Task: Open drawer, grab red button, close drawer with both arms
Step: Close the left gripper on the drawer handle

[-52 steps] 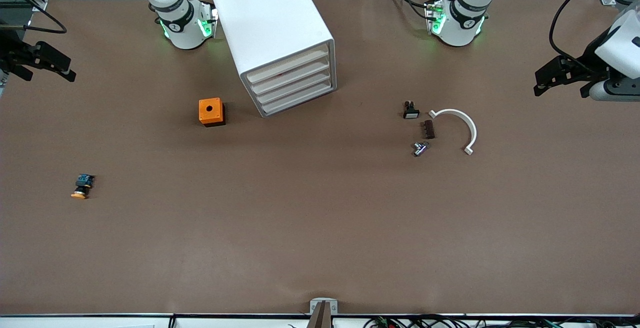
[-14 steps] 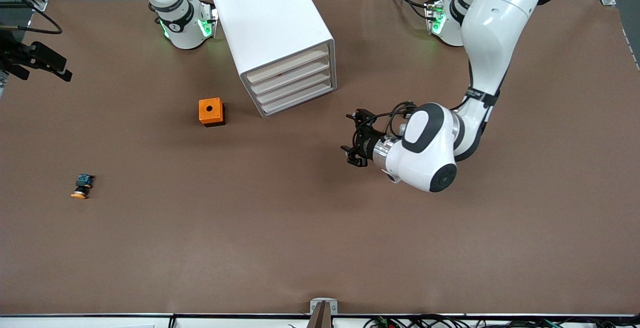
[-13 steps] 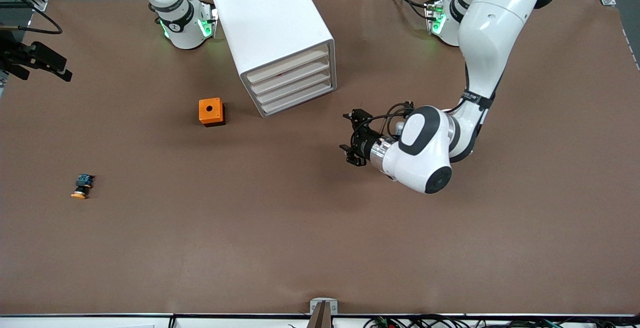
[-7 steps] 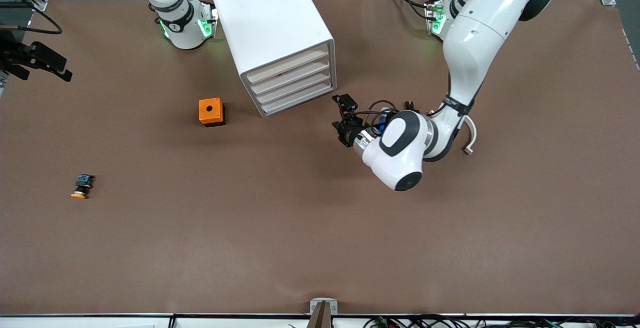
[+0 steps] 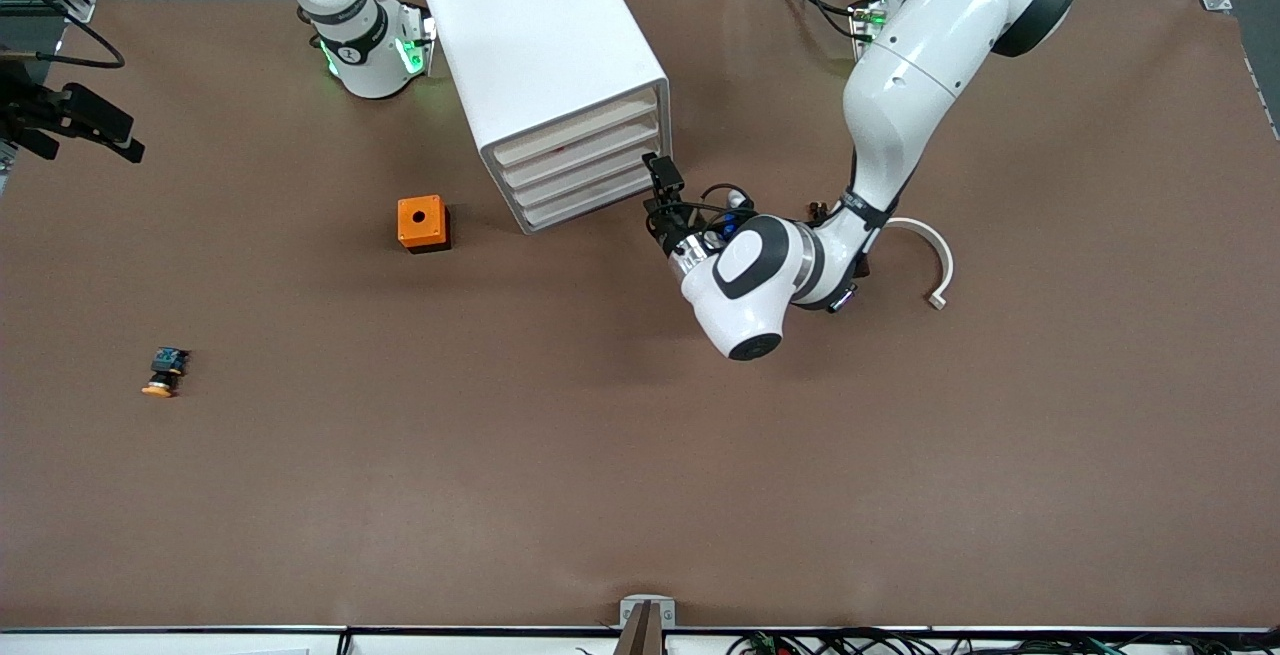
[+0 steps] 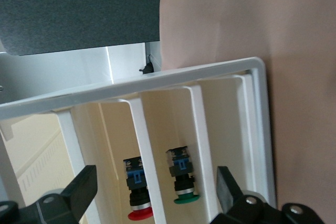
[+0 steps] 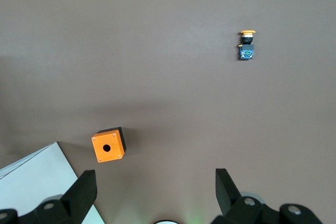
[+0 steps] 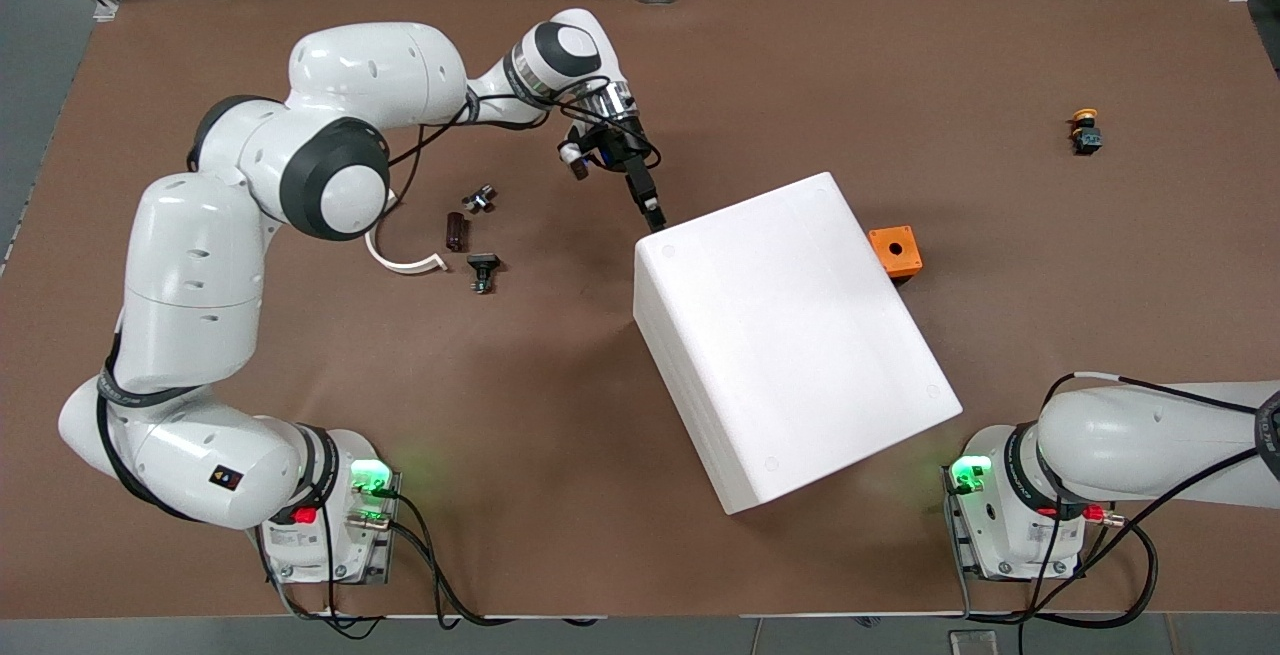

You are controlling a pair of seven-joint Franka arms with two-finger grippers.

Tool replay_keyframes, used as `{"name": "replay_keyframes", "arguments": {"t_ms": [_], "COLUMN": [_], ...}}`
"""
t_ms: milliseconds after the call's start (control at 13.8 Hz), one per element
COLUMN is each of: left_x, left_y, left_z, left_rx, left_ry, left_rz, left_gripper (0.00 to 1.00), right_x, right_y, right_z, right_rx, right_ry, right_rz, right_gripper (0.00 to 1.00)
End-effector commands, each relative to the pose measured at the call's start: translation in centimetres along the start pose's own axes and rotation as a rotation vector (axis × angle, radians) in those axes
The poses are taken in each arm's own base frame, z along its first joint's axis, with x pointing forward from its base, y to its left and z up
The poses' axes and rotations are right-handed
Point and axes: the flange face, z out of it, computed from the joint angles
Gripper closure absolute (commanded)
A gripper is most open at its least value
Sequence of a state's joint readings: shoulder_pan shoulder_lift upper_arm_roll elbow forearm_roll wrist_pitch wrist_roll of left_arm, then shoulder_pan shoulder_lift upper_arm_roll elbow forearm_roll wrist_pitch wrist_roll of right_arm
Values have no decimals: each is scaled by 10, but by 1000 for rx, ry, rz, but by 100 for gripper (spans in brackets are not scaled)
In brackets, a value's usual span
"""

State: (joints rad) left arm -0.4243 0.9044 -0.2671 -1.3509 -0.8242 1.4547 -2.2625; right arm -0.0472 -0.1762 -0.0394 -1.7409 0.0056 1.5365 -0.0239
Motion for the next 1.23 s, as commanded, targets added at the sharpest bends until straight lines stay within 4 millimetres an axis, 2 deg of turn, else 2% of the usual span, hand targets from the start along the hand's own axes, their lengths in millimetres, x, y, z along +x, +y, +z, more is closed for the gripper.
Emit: {"name": "replay_keyframes", "arguments": {"t_ms": [0,144,722,939,1155], "left_x": [-10,-11,-7,-10,-11], "left_y": [-9,-11,-4,-7,-7], "left_z": [15,20,73,80,88], "left_rx": [38,48,100,101,104], "left_ry": [16,28,111,123,134], "left_rz": [-6,-6,-45,-38,-33], "left_gripper": [0,0,1,29,49], "right_x": [-7,-7,-6,-6,-8], "right_y": [2,2,2,-1,-8], "right_z": [-3,-2,-2,-2,-4], "right_rx": [0,0,0,1,4], "right_ry": [2,-1,-1,-1,-13], "right_rz": [8,9,9,6,-5], "right_gripper": [0,0,0,0,0]}}
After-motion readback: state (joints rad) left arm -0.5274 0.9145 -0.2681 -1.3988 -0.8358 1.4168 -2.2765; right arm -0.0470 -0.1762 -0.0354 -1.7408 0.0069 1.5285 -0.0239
